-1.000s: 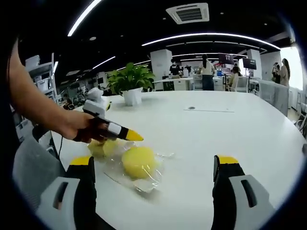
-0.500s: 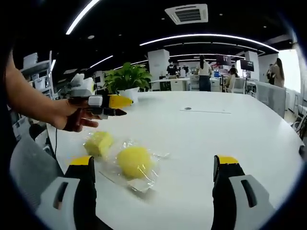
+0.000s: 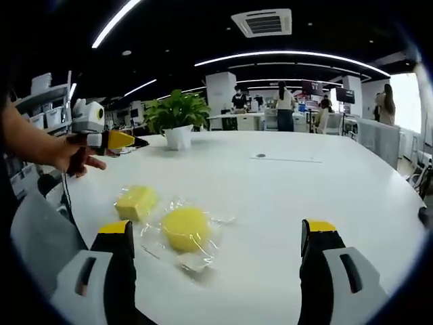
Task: Compare the silicone blocks by pressing each to a similar depth, holding the contact briefly, and releasing to observe deformation and rebound differences across the visible hardness samples.
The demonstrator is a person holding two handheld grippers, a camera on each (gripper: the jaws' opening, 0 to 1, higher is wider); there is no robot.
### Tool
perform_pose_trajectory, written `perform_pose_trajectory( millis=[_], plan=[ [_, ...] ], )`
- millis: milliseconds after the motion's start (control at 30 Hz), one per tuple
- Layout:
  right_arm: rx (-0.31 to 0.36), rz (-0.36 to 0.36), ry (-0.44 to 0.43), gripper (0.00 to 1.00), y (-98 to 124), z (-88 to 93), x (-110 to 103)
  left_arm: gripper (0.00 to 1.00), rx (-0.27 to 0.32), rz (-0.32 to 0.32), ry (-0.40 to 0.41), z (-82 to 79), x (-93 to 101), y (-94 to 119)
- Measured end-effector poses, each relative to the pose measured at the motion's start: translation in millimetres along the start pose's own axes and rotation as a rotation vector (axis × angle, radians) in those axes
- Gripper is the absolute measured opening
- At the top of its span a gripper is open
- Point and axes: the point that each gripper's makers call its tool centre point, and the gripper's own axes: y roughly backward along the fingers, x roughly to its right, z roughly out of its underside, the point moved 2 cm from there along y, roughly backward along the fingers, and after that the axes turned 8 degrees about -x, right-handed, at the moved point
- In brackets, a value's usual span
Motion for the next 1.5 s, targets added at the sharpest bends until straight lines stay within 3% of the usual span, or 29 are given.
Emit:
perform_pose_trajectory(
  millis=[100, 300, 567, 700, 967, 1133, 1267, 1500],
  plan=[
    [-0.019, -0.011, 0.025, 0.96, -2, 3.1, -4, 1.0, 0.0, -0.02, -0.033, 2.8, -6.9, 23],
    [-0.031, -0.003, 0.028, 0.96, -1, 6.4, -3, 1.0, 0.031, -0.086, -0.004, 4.4, -22.6, 57],
    [-0.052, -0.009, 0.035, 0.96, -2, 10.7, -5, 1.0, 0.009, -0.142, -0.013, 31.9, -29.7, 97],
    [-0.054, 0.0, 0.026, 0.96, 0, 11.7, -2, 1.0, 0.028, -0.137, 0.057, 41.3, -32.6, 113],
    [-0.064, -0.003, 0.087, 0.96, 1, 11.7, -8, 1.0, 0.002, -0.193, 0.031, 61.4, -40.8, 141],
    [-0.016, -0.002, 0.087, 0.96, 11, 2.8, -9, 1.0, 0.003, -0.197, -0.013, 70.1, -35.8, 153],
    [-0.016, -0.016, 0.047, 0.96, 15, 6.4, -10, 1.0, 0.0, -0.196, -0.005, 76.2, -38.9, 159],
    [-0.009, -0.012, 0.051, 0.96, 19, 8.5, -15, 1.0, 0.007, -0.198, 0.008, 78.1, -36.8, 165]
  ],
)
